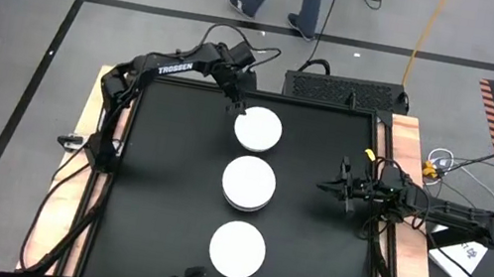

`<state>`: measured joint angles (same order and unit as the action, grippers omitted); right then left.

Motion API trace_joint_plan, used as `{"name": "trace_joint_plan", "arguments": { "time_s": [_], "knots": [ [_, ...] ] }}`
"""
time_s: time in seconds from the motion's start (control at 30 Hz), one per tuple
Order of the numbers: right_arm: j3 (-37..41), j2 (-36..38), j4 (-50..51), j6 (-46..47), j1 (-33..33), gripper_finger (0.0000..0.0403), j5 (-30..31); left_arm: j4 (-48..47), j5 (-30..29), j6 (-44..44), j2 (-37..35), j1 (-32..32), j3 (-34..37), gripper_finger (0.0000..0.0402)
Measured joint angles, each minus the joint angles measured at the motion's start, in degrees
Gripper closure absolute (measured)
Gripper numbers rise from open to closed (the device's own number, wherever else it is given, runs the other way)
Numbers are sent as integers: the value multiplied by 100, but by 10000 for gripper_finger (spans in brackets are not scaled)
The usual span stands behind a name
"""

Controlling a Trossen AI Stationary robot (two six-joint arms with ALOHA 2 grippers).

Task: Nest bowls inside each other
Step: Stack the top white bowl on top of the stacked white bowl

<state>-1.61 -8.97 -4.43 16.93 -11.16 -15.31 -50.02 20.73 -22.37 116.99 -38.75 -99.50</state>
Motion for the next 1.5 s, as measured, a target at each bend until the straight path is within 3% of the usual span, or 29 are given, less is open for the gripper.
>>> {"name": "trace_joint_plan", "arguments": {
  "time_s": [0.2,0.47,0.7,1.03,1.5],
  "knots": [
    [0,0,-2,-2,0,403,-2,-69,327,-87,125,26,-1,114],
    [0,0,-2,-2,0,403,0,-41,339,-110,144,91,2,121],
    [0,0,-2,-8,0,403,0,244,340,-41,146,75,2,116],
    [0,-12,29,-4,0,403,0,220,166,-174,422,141,-2,71],
    [-1,-87,96,-59,0,403,2,257,-132,-409,607,132,-2,92]
  ]
}}
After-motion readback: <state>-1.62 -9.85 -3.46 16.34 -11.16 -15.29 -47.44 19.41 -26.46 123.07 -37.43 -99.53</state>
